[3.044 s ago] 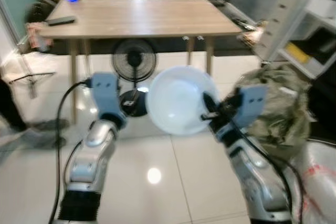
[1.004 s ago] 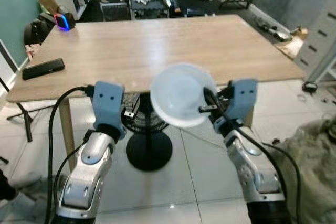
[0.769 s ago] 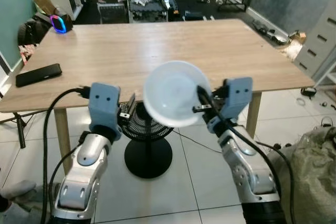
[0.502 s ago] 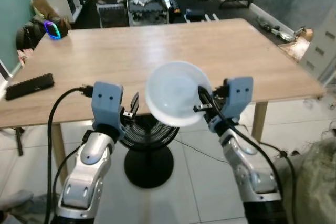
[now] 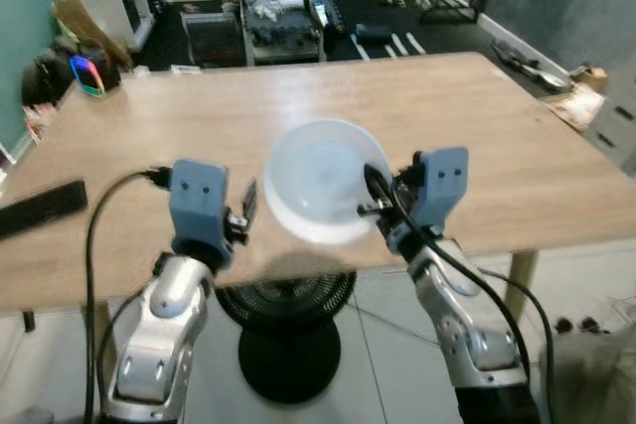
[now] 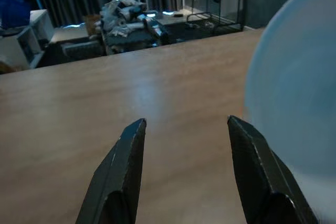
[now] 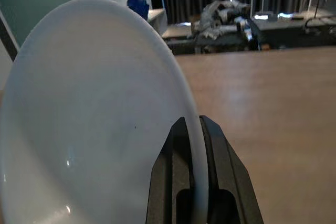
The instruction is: Setting the table
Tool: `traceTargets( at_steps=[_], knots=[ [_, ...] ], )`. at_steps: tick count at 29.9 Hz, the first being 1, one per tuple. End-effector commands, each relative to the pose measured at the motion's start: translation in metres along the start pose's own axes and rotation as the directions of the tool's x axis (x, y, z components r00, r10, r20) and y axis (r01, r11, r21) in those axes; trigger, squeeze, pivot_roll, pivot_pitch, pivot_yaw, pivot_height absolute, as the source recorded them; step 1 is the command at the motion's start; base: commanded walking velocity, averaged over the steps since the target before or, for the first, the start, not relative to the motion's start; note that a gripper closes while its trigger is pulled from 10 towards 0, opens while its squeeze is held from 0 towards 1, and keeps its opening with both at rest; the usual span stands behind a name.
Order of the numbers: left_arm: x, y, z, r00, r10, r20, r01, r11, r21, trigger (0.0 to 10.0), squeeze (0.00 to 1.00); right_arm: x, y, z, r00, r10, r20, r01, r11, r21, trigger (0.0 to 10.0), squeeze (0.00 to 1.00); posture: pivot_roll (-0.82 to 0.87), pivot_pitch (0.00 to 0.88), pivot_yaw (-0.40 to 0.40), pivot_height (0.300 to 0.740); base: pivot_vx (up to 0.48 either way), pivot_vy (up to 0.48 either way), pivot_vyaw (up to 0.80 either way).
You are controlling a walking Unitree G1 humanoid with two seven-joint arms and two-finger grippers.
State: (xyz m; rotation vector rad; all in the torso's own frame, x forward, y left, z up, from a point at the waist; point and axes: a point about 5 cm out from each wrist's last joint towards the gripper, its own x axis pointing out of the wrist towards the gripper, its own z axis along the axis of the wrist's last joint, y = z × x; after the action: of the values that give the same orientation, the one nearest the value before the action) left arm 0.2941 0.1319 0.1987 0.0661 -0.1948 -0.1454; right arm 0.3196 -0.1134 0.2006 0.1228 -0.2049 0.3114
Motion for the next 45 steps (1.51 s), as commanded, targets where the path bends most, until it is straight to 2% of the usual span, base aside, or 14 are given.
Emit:
traceTargets(
  at_steps=[1, 8, 32, 33, 34, 37, 41, 44, 45],
  knots=[
    [-0.002, 0.005, -0.005, 1.000, 0.022, -0.023, -0.021, 1.000, 0.014, 10.0, 0.00, 0.001, 0.008, -0.002, 0.999, 0.032, -0.006, -0.031, 0.999, 0.021, 10.0, 0.00, 0.00, 0.000, 0.061, 0.740, 0.480, 0.000, 0.00],
    [-0.002, 0.004, -0.007, 0.999, 0.023, -0.029, -0.022, 1.000, 0.007, 10.0, 0.00, 0.002, 0.008, -0.003, 0.999, 0.036, -0.009, -0.036, 0.999, 0.020, 10.0, 0.00, -0.01, 0.000, 0.060, 0.740, 0.442, 0.000, 0.00],
    [-0.001, 0.000, -0.008, 0.999, 0.002, -0.033, -0.002, 1.000, -0.004, 10.0, 0.00, 0.002, 0.008, -0.004, 0.999, 0.048, -0.011, -0.048, 0.999, 0.011, 10.0, 0.00, -0.01, 0.000, 0.060, 0.740, 0.000, 0.000, 0.00],
    [-0.001, 0.000, -0.009, 0.999, 0.001, -0.037, -0.001, 1.000, -0.003, 10.0, 0.00, 0.001, 0.009, -0.005, 0.998, 0.058, -0.018, -0.058, 0.998, 0.005, 10.0, 0.00, -0.01, 0.000, 0.060, 0.740, 0.000, 0.000, 0.00],
    [-0.002, 0.000, -0.010, 0.999, -0.004, -0.045, 0.004, 1.000, -0.003, 10.0, 0.00, 0.000, 0.011, -0.010, 0.994, 0.083, -0.071, -0.085, 0.996, -0.035, 10.0, 0.00, -0.01, 0.000, 0.062, 0.740, 0.000, 0.000, 0.00],
    [-0.002, 0.000, -0.010, 0.999, -0.008, -0.050, 0.008, 1.000, -0.002, 10.0, 0.00, 0.000, 0.011, -0.014, 0.990, 0.092, -0.107, -0.098, 0.994, -0.057, 10.0, 0.00, -0.01, 0.000, 0.061, 0.740, 0.000, 0.000, 0.00],
    [-0.010, -0.003, -0.012, 0.989, -0.126, -0.074, 0.127, 0.992, 0.003, 10.0, 0.00, -0.005, 0.016, -0.030, 0.964, 0.156, -0.217, -0.153, 0.988, 0.032, 10.0, 0.00, 0.00, 0.000, 0.059, 0.740, 0.000, 0.000, 0.00],
    [-0.023, -0.003, -0.004, 0.958, -0.277, -0.074, 0.280, 0.959, 0.036, 10.0, 0.00, -0.004, 0.023, -0.038, 0.950, 0.186, -0.250, -0.173, 0.982, 0.072, 10.0, 0.00, 0.01, 0.000, 0.056, 0.740, 0.000, 0.000, 0.00],
    [-0.023, -0.003, -0.004, 0.958, -0.277, -0.074, 0.280, 0.959, 0.036, 10.0, 0.00, -0.004, 0.023, -0.038, 0.950, 0.186, -0.250, -0.173, 0.982, 0.072, 10.0, 0.00, 0.01, 0.000, 0.056, 0.740, 0.000, 0.000, 0.00]
  ],
)
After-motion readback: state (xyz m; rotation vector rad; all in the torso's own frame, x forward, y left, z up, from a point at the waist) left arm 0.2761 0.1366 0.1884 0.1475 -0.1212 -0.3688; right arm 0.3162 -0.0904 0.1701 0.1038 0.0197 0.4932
